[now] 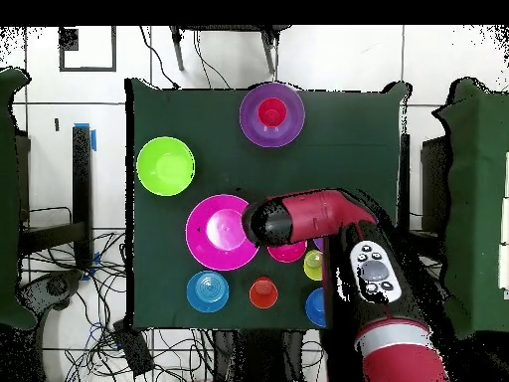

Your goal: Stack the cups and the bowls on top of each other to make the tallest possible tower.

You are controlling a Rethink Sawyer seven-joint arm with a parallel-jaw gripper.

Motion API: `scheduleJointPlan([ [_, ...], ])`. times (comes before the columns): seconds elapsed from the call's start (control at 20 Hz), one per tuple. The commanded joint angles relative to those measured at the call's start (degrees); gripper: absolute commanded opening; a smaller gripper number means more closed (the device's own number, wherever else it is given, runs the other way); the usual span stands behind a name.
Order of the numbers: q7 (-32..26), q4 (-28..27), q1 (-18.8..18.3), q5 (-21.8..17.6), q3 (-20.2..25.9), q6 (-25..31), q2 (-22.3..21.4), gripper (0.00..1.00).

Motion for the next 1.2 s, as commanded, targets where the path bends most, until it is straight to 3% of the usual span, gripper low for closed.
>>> scheduleJointPlan([
  [0.05,-19.23,-1.74,-5.26,-8.63,6.09,3.53,3.19,1.00],
  [0.35,-14.57,0.32,-8.87,-12.98,6.50,-2.13,6.92,1.00],
  [0.65,-7.31,1.25,-9.42,-15.76,5.27,-6.30,11.03,1.00],
  [1.2,-3.77,3.61,-7.51,-15.05,4.49,-4.92,10.37,1.00],
])
